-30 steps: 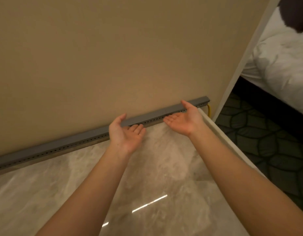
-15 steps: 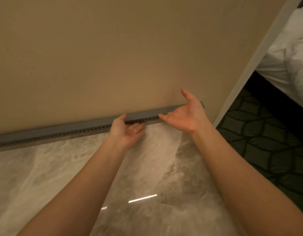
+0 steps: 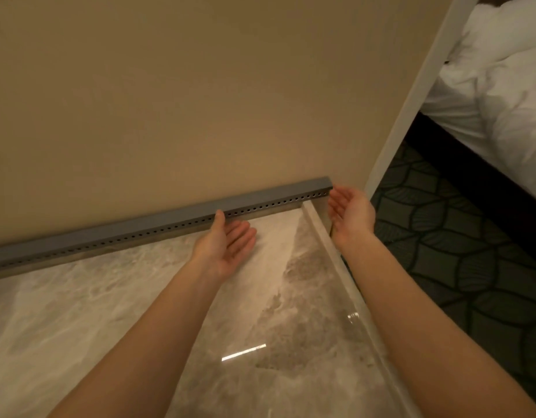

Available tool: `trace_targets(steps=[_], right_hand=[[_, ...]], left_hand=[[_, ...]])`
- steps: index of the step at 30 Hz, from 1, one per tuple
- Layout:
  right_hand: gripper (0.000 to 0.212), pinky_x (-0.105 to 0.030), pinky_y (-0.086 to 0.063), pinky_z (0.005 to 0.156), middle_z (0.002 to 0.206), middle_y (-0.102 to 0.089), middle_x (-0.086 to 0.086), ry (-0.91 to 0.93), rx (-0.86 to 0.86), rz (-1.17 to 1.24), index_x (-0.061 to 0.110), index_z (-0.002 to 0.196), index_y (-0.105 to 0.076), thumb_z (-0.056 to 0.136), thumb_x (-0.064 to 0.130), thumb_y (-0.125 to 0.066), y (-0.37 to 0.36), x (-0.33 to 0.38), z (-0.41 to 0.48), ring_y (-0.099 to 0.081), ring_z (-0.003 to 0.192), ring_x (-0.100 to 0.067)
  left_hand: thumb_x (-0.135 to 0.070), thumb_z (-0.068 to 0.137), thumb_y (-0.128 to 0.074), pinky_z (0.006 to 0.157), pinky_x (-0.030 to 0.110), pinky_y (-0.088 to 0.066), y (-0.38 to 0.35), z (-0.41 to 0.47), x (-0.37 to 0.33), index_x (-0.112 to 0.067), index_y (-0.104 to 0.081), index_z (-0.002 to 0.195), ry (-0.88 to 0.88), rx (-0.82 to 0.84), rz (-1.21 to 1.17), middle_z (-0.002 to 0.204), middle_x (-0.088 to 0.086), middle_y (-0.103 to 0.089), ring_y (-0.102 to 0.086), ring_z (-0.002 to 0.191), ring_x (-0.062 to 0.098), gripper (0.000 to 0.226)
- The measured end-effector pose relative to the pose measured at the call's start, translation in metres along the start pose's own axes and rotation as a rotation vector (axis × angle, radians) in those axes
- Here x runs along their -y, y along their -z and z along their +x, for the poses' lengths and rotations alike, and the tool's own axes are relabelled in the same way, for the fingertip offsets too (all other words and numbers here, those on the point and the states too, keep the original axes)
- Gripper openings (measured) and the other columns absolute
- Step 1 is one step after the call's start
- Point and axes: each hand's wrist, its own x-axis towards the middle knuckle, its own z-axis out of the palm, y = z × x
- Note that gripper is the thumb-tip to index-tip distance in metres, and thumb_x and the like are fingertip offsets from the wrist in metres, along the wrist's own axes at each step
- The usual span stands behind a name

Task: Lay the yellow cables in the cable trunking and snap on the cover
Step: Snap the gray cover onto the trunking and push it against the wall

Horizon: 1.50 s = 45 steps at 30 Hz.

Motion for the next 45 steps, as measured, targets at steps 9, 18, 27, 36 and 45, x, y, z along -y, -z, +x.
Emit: trace_targets(steps=[9, 18, 27, 36, 45], right_hand=[[0.030, -0.025, -0.037, 0.070, 0.092, -0.058, 0.001, 0.371, -0.100, -0.362, 0.008, 0.104, -0.061, 0.096, 0.026, -0.038, -0.011, -0.023, 0.010, -0.051, 0.090, -0.016], [0.045, -0.042, -0.033, 0.106, 0.134, -0.050, -0.009, 0.608, -0.122, -0.902, 0.010, 0.135, -0.044, 0.095, 0.031, -0.043, -0.015, -0.036, 0.013, -0.041, 0.124, -0.026], [0.035, -0.044, -0.043, 0.091, 0.106, -0.063, -0.012, 0.788, -0.049, -1.067, 0.005, 0.118, -0.057, 0.091, 0.026, -0.047, -0.017, -0.039, 0.004, -0.053, 0.103, -0.028], [0.041, -0.038, -0.045, 0.091, 0.112, -0.062, -0.012, 0.763, 0.011, -1.072, 0.007, 0.123, -0.054, 0.090, 0.032, -0.052, -0.017, -0.037, -0.001, -0.053, 0.106, -0.028], [0.071, -0.048, -0.029, 0.110, 0.150, -0.033, -0.008, 0.469, 0.194, -1.217, 0.016, 0.147, -0.013, 0.092, 0.043, -0.047, -0.012, -0.031, -0.009, -0.029, 0.135, -0.034]], left_hand=[[-0.057, 0.090, -0.040, 0.048, 0.029, -0.053, 0.000, 0.012, -0.009, -0.007, -0.056, 0.085, -0.122, -0.135, 0.139, 0.082, 0.003, -0.066, -0.066, 0.068, 0.017, 0.052], [-0.055, 0.090, -0.044, 0.052, 0.031, -0.054, 0.001, 0.021, -0.005, -0.009, -0.056, 0.078, -0.182, -0.186, 0.102, 0.064, -0.002, -0.055, -0.057, 0.049, 0.010, 0.049], [-0.051, 0.092, -0.045, 0.043, 0.026, -0.055, 0.010, 0.023, -0.010, -0.009, -0.051, 0.072, -0.284, -0.320, 0.035, 0.067, 0.002, -0.053, -0.053, 0.045, 0.012, 0.046], [-0.055, 0.090, -0.044, 0.041, 0.028, -0.054, 0.023, 0.010, -0.021, -0.005, -0.054, 0.085, -0.112, -0.133, 0.093, 0.075, 0.005, -0.057, -0.058, 0.062, 0.018, 0.051], [-0.043, 0.097, -0.038, 0.063, 0.036, -0.058, 0.046, -0.042, -0.033, -0.006, -0.055, 0.109, -0.132, 0.027, 0.416, 0.095, 0.012, -0.066, -0.065, 0.077, 0.027, 0.042]])
